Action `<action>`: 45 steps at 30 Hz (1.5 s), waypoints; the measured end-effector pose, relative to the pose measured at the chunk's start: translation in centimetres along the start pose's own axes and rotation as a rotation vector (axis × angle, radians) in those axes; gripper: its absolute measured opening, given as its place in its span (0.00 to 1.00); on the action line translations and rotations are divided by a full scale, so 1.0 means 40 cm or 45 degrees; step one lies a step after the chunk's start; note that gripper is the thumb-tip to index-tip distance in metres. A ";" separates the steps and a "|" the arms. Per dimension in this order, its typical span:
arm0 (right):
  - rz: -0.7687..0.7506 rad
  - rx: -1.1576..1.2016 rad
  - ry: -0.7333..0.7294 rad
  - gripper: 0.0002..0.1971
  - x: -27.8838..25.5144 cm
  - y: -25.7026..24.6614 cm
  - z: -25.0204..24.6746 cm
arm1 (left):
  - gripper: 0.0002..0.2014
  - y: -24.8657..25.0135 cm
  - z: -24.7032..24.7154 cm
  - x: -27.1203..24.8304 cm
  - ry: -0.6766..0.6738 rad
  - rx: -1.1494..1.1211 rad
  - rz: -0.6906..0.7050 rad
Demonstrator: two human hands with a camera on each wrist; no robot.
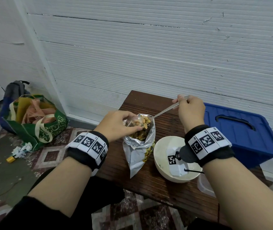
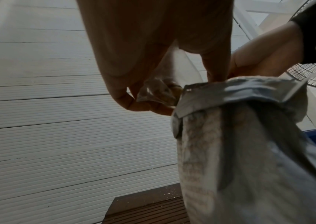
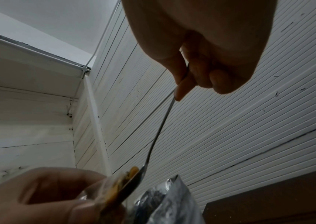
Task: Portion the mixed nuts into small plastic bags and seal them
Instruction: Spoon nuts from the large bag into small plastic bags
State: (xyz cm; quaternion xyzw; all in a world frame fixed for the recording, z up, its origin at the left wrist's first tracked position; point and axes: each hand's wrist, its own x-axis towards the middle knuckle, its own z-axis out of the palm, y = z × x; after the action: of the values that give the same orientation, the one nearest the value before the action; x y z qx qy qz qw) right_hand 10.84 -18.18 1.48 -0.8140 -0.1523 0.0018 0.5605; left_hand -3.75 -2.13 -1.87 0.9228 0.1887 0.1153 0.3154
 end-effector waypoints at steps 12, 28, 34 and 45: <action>-0.005 0.112 -0.101 0.17 -0.008 0.007 0.044 | 0.25 0.001 0.027 0.009 0.061 0.047 0.057; -0.169 0.349 -0.202 0.14 -0.022 0.000 0.037 | 0.21 0.010 0.027 0.008 0.179 -0.070 0.103; -0.325 0.436 -0.073 0.15 -0.014 -0.006 0.001 | 0.13 -0.006 0.018 0.000 0.282 -0.226 0.050; -0.471 -0.053 -0.142 0.11 -0.045 0.021 0.029 | 0.13 -0.029 0.016 -0.020 0.191 -0.418 0.097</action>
State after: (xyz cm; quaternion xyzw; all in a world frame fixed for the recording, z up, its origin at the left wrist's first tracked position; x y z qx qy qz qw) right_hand 9.14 -17.85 0.00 -0.7823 -0.3300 -0.0594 0.5250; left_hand -4.58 -1.97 -3.17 0.8543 0.1551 0.2249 0.4421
